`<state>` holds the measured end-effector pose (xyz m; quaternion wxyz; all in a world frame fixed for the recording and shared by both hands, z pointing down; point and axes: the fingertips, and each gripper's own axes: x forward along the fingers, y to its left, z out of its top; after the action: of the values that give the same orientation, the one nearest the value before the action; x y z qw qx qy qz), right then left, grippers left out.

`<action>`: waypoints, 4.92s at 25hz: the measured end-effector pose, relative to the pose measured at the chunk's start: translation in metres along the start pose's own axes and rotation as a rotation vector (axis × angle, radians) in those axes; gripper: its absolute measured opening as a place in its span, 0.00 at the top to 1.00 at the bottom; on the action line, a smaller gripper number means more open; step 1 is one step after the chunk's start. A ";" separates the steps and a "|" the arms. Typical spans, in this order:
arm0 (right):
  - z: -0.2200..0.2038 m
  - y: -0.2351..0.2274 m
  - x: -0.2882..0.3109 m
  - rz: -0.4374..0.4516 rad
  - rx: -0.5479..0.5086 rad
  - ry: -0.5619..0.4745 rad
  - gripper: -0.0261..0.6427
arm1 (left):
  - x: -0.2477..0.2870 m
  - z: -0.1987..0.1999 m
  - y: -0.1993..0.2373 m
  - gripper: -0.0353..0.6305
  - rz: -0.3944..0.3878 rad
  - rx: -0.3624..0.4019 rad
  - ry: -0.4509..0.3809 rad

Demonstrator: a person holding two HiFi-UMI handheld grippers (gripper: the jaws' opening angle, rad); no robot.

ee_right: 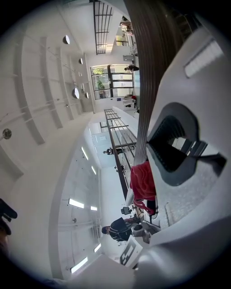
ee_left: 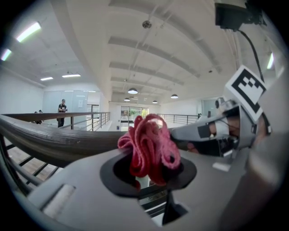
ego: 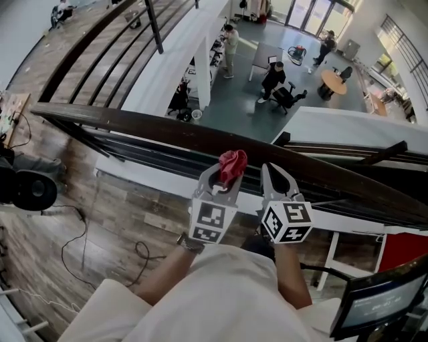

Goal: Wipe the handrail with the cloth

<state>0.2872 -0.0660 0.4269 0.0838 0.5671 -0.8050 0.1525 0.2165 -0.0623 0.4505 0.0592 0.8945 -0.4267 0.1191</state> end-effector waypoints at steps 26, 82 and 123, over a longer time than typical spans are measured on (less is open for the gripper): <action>0.018 -0.017 0.000 -0.051 0.037 -0.030 0.96 | -0.006 0.021 0.009 0.76 0.057 -0.050 -0.036; 0.025 -0.056 -0.022 0.016 0.038 -0.007 0.96 | 0.044 0.056 0.020 0.75 0.020 -0.049 0.169; 0.019 -0.083 -0.043 -0.024 0.059 -0.021 0.96 | 0.054 0.055 -0.014 0.75 0.003 -0.008 0.149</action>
<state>0.3806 -0.0604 0.4087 0.0604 0.5804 -0.7943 0.1692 0.2694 -0.1057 0.4120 0.0941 0.8823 -0.4231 0.1837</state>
